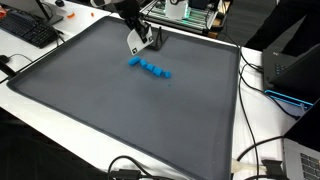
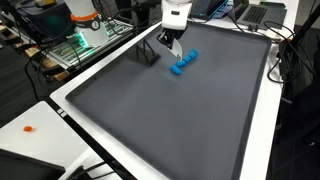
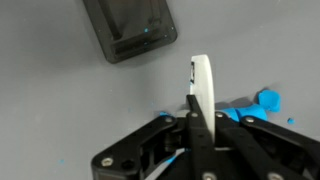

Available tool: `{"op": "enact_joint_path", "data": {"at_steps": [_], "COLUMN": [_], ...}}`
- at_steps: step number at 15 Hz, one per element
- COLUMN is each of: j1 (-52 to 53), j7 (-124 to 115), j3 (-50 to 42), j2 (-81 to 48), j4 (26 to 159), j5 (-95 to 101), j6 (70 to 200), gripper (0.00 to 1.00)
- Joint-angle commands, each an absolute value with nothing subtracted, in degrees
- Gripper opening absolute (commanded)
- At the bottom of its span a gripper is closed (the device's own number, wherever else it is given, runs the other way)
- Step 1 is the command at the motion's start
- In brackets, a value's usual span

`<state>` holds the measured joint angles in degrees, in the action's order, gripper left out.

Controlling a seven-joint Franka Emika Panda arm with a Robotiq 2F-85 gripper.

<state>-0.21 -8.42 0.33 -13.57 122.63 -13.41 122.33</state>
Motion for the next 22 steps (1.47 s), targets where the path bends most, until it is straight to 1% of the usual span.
{"op": "enact_joint_path", "data": {"at_steps": [1, 7, 12, 22], "j1": [-0.1, 0.19, -0.09, -1.0], "j7": [-16.25, -28.43, -36.47, -41.72], "j3": [-0.32, -0.7, -1.21, -1.81], "j2": [-8.91, -5.28, -3.63, -3.0], "j4": [128.18, 134.79, 139.0, 145.13], "j5": [-17.56, -21.14, -21.35, -29.64], "j6": [124.62, 131.05, 133.67, 137.36], "gripper": [0.01, 0.01, 0.01, 0.01]}}
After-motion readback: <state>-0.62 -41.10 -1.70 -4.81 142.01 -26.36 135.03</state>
